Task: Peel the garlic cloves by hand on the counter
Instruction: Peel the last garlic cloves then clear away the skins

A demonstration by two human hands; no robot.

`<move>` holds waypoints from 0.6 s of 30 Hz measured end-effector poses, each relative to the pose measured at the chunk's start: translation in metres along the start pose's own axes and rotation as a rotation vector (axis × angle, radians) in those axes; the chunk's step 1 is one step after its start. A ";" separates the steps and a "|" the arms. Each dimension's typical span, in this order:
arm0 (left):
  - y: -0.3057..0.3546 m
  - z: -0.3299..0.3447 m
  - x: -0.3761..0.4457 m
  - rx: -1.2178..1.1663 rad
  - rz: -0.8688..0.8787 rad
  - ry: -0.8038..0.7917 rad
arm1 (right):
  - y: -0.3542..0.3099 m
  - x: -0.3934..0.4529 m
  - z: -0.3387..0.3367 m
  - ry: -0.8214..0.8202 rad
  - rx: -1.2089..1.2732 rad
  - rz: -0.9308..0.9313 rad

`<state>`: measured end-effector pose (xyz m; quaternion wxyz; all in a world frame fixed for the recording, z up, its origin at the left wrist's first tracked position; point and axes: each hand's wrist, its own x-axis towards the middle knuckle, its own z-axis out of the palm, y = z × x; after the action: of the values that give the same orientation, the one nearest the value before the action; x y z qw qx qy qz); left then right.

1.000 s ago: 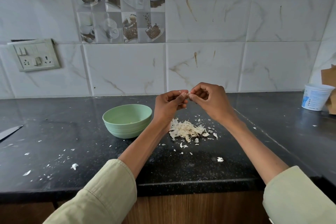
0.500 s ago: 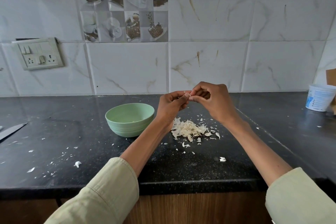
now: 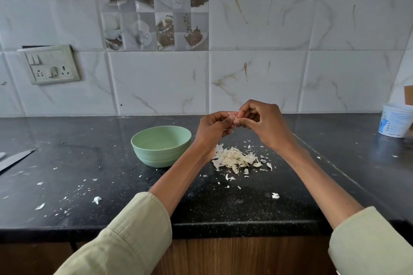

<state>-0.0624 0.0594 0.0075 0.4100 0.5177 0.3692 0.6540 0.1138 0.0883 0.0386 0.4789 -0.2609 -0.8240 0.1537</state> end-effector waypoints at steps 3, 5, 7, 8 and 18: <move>0.001 0.000 0.000 -0.016 -0.004 0.009 | 0.000 0.000 0.001 -0.002 -0.024 -0.007; 0.001 0.001 -0.001 -0.034 -0.003 0.023 | 0.000 0.000 0.002 0.009 -0.042 -0.016; 0.002 0.001 -0.001 -0.049 -0.007 0.044 | 0.000 0.000 0.003 0.018 -0.051 -0.022; 0.002 0.001 -0.001 -0.053 -0.010 0.055 | 0.001 0.000 0.003 0.019 -0.053 -0.024; 0.003 0.001 0.001 -0.102 -0.078 0.135 | 0.006 0.001 -0.001 -0.051 -0.062 0.000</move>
<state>-0.0619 0.0594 0.0108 0.4352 0.4360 0.3819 0.6889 0.1158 0.0939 0.0366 0.4496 -0.2715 -0.8403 0.1347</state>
